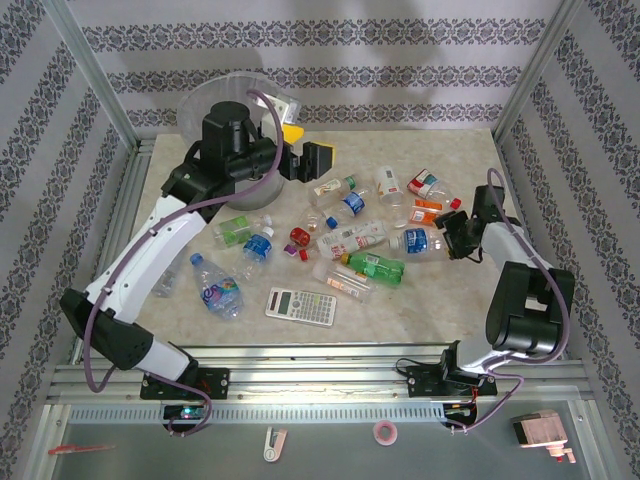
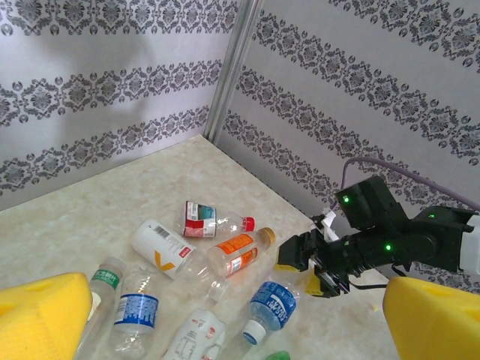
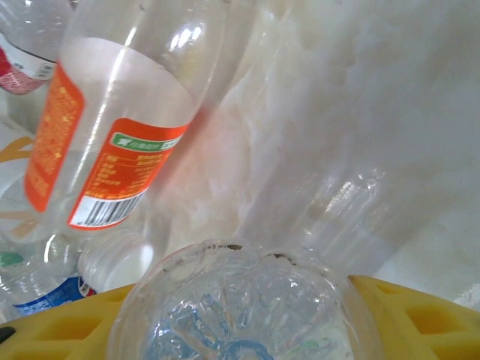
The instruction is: Throw the plastic bottles in the bin
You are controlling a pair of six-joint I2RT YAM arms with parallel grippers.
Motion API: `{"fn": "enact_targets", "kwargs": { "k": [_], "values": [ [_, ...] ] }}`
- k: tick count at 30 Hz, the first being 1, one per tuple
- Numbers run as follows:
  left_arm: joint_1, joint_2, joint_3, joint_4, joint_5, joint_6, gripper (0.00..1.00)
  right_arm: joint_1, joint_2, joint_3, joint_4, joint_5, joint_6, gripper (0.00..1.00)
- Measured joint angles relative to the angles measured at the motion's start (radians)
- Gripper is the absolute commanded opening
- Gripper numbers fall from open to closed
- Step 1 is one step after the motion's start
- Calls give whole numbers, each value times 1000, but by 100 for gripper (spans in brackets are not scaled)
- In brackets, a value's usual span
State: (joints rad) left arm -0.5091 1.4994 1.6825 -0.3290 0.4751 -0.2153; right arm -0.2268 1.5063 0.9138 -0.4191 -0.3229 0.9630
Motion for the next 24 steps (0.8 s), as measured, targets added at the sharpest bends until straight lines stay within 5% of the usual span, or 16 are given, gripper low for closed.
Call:
{"fn": "enact_targets", "kwargs": {
  "k": [24],
  "values": [
    [-147, 194, -26, 22, 185, -2, 100, 25, -251, 256, -179, -81, -218, 47]
  ]
}}
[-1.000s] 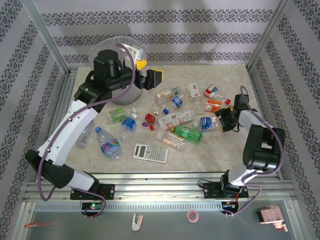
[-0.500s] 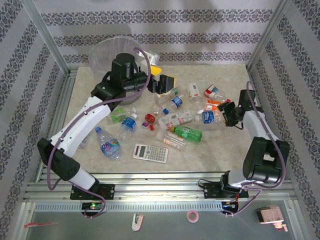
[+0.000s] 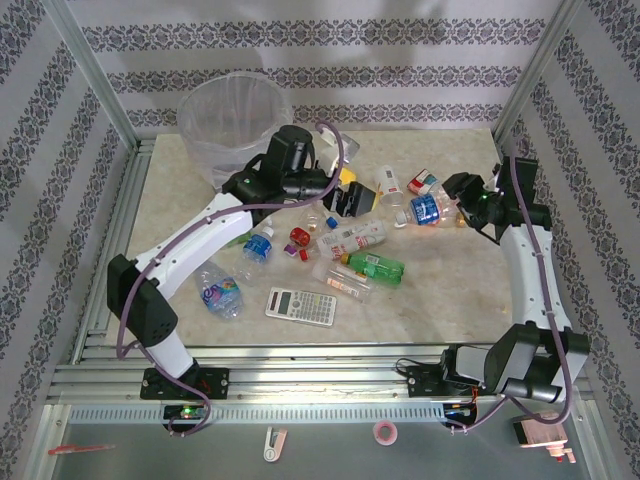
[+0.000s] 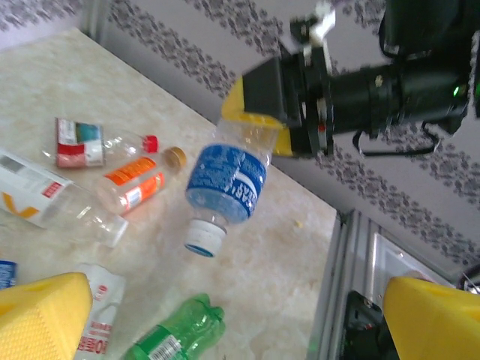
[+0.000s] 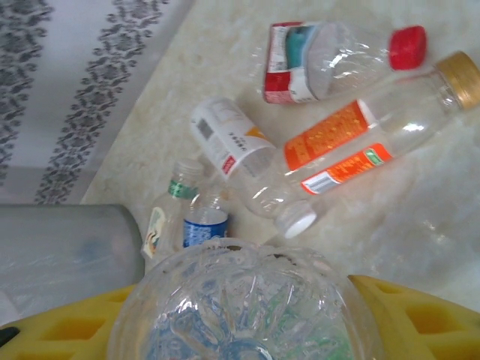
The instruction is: Throw the plastic bottles in the bin
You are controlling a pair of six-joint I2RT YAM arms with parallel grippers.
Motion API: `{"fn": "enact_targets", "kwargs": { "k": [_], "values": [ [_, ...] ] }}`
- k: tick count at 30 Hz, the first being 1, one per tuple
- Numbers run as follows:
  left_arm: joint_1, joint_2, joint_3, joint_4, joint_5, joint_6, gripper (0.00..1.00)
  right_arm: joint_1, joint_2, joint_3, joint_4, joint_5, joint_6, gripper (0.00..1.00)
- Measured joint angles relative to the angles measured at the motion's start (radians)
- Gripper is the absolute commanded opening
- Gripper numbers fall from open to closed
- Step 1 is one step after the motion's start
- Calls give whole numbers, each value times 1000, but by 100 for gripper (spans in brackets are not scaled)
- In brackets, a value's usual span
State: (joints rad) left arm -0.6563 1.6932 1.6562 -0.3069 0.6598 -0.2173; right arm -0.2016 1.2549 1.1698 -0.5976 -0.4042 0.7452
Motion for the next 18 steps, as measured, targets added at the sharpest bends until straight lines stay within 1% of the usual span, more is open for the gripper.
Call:
{"fn": "enact_targets", "kwargs": {
  "k": [6, 10, 18],
  "values": [
    [-6, 50, 12, -32, 78, 5, 99, 77, -25, 85, -6, -1, -76, 45],
    [-19, 78, 23, -57, 99, 15, 98, 134, -40, 124, -5, 13, -119, 45],
    [-39, 90, 24, -90, 115, 29, 89, 187, -58, 139, -5, 10, -160, 45]
  ]
}}
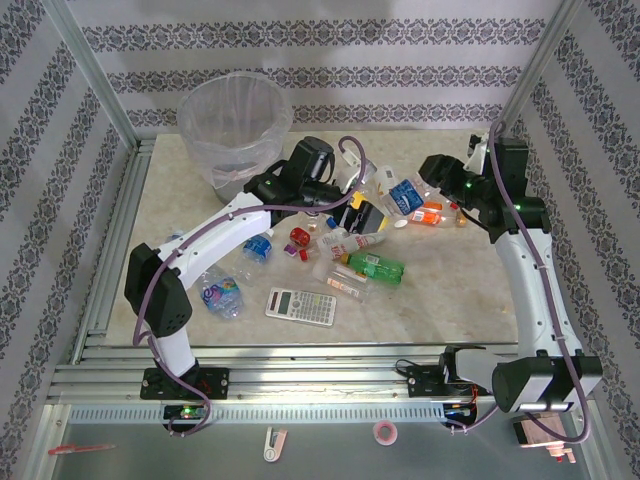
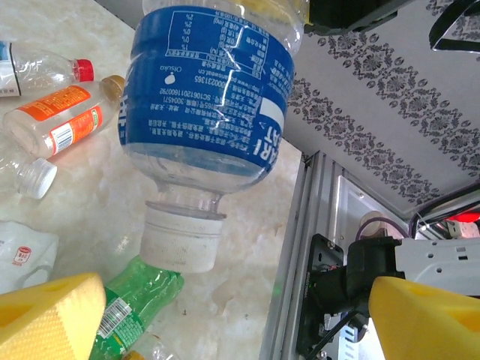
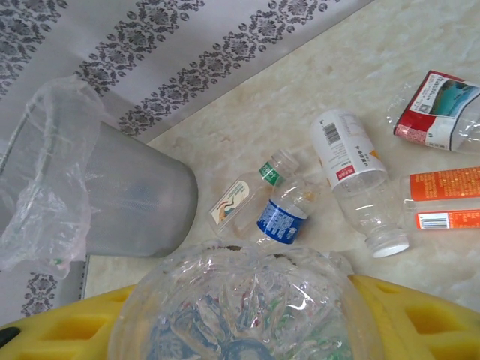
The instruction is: Throw the plastic bottles in the bin
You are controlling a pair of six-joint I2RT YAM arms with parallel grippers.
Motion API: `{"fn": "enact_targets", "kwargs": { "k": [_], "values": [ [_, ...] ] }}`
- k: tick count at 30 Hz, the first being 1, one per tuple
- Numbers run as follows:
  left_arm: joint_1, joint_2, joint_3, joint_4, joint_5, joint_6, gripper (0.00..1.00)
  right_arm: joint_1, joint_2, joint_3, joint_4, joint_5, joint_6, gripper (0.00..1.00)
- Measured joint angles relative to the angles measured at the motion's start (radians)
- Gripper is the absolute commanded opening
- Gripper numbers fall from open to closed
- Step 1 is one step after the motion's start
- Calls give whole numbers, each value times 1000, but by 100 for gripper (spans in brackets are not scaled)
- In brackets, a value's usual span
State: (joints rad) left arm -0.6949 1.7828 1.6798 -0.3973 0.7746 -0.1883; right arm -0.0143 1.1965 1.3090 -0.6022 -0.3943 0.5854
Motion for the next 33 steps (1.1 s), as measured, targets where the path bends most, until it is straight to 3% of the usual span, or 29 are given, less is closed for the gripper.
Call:
{"fn": "enact_targets", "kwargs": {
  "k": [10, 20, 33],
  "values": [
    [0, 42, 0, -2, 7, 0, 79, 46, -1, 7, 3, -51, -35, 43],
    [0, 44, 0, -4, 8, 4, 52, 65, -7, 7, -1, -79, -61, 43],
    [-5, 44, 0, -6, 37, 10, 31, 76, -8, 7, 0, -78, -68, 42]
  ]
}}
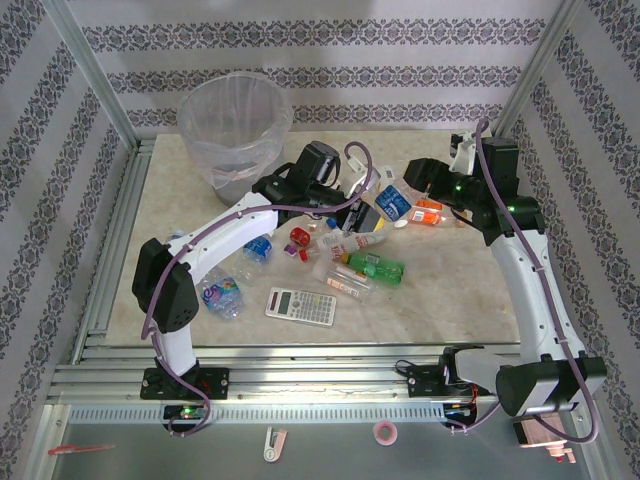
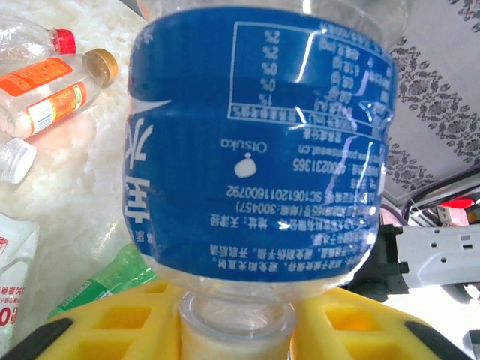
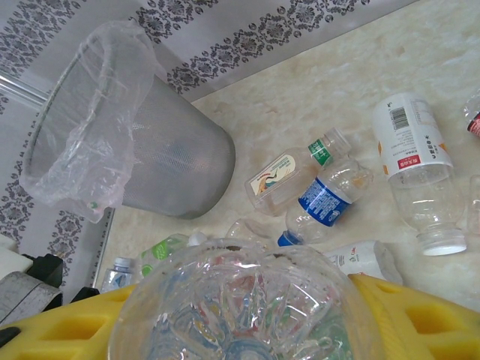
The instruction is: Throw the plastic bottles in the bin
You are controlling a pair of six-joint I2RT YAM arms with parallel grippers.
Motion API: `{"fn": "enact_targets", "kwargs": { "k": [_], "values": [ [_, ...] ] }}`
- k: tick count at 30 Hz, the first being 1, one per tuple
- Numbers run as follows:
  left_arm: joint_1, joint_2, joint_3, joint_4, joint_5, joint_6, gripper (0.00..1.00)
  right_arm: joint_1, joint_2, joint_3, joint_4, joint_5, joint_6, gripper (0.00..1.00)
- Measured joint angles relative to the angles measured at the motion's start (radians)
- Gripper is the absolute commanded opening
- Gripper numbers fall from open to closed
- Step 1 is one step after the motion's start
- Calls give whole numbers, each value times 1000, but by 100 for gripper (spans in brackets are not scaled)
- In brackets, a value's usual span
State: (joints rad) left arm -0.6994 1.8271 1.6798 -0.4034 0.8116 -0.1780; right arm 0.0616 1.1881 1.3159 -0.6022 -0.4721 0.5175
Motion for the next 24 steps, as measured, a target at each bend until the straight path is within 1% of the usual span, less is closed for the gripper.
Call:
{"fn": "enact_targets", "kwargs": {
  "k": [7, 10, 12, 13, 15, 18, 19, 22, 24],
  "values": [
    [0, 2, 0, -2, 8, 10, 15, 0, 0, 0, -1, 0, -2, 42],
    [0, 2, 0, -1, 8, 10, 7, 0, 0, 0, -1, 0, -2, 45],
    [0, 2, 0, 0, 8, 10, 3, 0, 0, 0, -1, 0, -2, 50],
    [0, 2, 0, 0, 8, 10, 1, 0, 0, 0, -1, 0, -2, 55],
    [1, 2, -6, 11, 8, 6, 0, 0, 0, 0, 0, 0, -2, 69],
    [1, 2, -27, 42, 12, -3, 0, 0, -2, 0, 5, 0, -7, 82],
    [1, 2, -35, 52, 11, -6, 0, 2, -4, 0, 5, -6, -9, 88],
    [6, 2, -50, 79, 7, -17, 0, 2, -16, 0, 11, -18, -12, 98],
    [10, 1, -55, 98, -4, -30, 0, 2, -27, 0, 14, -22, -17, 98]
  ]
}}
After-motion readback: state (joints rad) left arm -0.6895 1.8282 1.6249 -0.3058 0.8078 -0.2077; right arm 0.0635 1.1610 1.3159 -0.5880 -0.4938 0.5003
